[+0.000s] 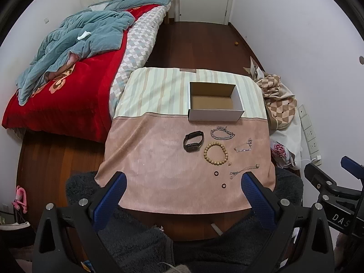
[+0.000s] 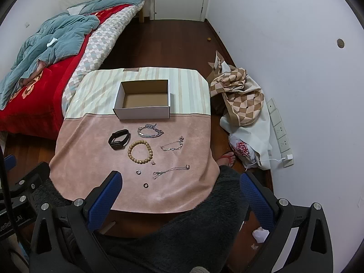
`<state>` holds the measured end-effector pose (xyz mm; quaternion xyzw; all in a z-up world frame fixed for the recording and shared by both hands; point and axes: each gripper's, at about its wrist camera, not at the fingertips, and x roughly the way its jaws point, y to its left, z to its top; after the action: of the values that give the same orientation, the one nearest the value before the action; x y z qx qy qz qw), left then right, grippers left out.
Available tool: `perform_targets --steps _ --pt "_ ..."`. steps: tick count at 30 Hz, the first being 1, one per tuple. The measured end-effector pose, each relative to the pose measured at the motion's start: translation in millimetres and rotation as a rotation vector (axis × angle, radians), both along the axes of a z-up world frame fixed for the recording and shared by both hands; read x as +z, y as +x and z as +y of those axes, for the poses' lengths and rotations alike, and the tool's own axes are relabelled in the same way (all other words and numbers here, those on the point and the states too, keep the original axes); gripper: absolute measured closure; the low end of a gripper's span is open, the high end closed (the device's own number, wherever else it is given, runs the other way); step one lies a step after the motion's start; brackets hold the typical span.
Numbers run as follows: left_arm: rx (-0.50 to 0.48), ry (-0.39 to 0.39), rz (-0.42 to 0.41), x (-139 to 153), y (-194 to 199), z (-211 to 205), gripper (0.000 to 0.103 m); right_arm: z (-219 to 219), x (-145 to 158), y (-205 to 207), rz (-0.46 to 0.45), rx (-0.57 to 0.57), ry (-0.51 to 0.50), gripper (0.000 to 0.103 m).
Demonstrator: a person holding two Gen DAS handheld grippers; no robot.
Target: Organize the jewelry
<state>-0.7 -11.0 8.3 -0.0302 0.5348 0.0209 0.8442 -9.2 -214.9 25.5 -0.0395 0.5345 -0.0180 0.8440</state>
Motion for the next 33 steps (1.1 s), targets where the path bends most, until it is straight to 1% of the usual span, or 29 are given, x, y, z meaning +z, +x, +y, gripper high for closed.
perform_targets --steps 33 --pt "-0.018 -0.001 -0.020 7.0 -3.1 -3.0 0.000 -4.1 8.9 -2.3 -0.030 0.003 -0.005 0.000"
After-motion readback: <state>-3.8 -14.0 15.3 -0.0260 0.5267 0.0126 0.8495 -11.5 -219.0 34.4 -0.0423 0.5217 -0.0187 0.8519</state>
